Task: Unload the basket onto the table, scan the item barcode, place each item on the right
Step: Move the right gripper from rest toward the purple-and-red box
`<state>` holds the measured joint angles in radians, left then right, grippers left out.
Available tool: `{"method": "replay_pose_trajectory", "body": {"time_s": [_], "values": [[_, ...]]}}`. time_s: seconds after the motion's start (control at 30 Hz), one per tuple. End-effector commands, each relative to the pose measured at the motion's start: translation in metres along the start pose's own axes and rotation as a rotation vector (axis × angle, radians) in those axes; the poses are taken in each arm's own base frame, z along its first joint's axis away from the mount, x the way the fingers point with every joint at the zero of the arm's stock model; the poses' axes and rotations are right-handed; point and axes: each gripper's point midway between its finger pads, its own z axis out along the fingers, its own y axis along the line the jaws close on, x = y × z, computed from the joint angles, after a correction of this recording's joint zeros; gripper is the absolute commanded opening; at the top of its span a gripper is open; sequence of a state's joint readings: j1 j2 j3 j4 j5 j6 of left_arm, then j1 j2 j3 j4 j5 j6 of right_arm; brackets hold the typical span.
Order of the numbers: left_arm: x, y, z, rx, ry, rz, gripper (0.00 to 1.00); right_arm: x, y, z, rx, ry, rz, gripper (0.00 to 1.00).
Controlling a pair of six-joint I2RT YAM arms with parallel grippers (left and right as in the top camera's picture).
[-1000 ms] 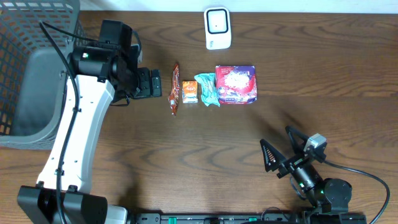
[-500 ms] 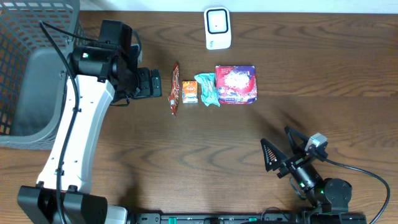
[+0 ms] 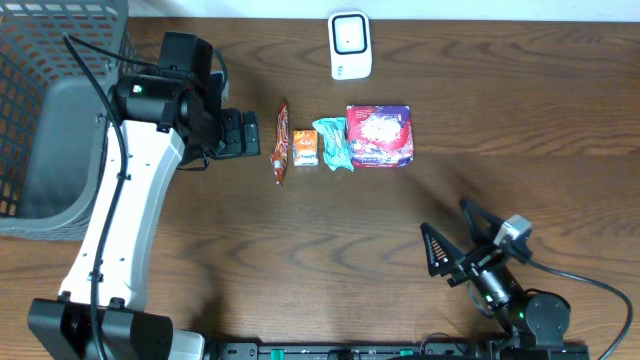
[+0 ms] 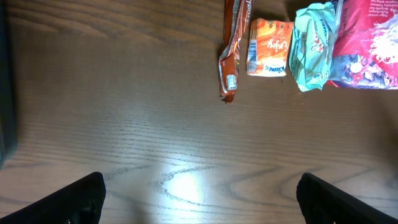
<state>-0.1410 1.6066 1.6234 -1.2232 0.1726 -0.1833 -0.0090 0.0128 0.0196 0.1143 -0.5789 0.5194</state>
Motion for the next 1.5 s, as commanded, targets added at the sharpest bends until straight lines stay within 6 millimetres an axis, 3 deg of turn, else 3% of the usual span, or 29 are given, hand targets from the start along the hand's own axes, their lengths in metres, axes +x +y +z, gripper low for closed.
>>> {"method": "replay_pose_trajectory", "body": {"time_s": [0.0, 0.13, 0.3, 0.47, 0.6, 0.8, 1.0, 1.17, 1.3, 1.47], "values": [[0.003, 0.004, 0.004, -0.021, 0.012, -0.007, 0.98, -0.043, 0.011, -0.004, 0.026, -0.123, -0.045, 0.99], [0.003, 0.004, 0.004, -0.021, 0.012, -0.007, 0.98, -0.077, 0.025, -0.009, 0.043, -0.193, -0.144, 0.99], [0.003, 0.004, 0.004, -0.021, 0.012, -0.007, 0.98, -0.104, 0.035, -0.003, 0.056, -0.184, -0.230, 0.99], [0.003, 0.004, 0.004, -0.021, 0.012, -0.007, 0.98, -0.112, 0.031, 0.019, 0.075, -0.066, -0.269, 0.99], [0.003, 0.004, 0.004, -0.021, 0.012, -0.007, 0.98, -0.111, 0.013, 0.043, 0.131, 0.096, -0.263, 0.99], [0.003, 0.004, 0.004, -0.021, 0.012, -0.007, 0.98, -0.093, -0.020, 0.075, 0.223, 0.452, -0.167, 0.99], [0.003, 0.004, 0.004, -0.021, 0.012, -0.007, 0.98, -0.058, -0.043, 0.103, 0.257, 0.808, -0.054, 0.99], [0.003, 0.004, 0.004, -0.021, 0.012, -0.007, 0.98, -0.024, -0.049, 0.126, 0.211, 0.941, 0.029, 0.99], [0.003, 0.004, 0.004, -0.021, 0.012, -0.007, 0.98, 0.000, -0.055, 0.132, 0.190, 1.004, 0.079, 0.99], [0.003, 0.004, 0.004, -0.021, 0.012, -0.007, 0.98, 0.012, -0.079, 0.141, 0.247, 1.011, 0.051, 0.99]]}}
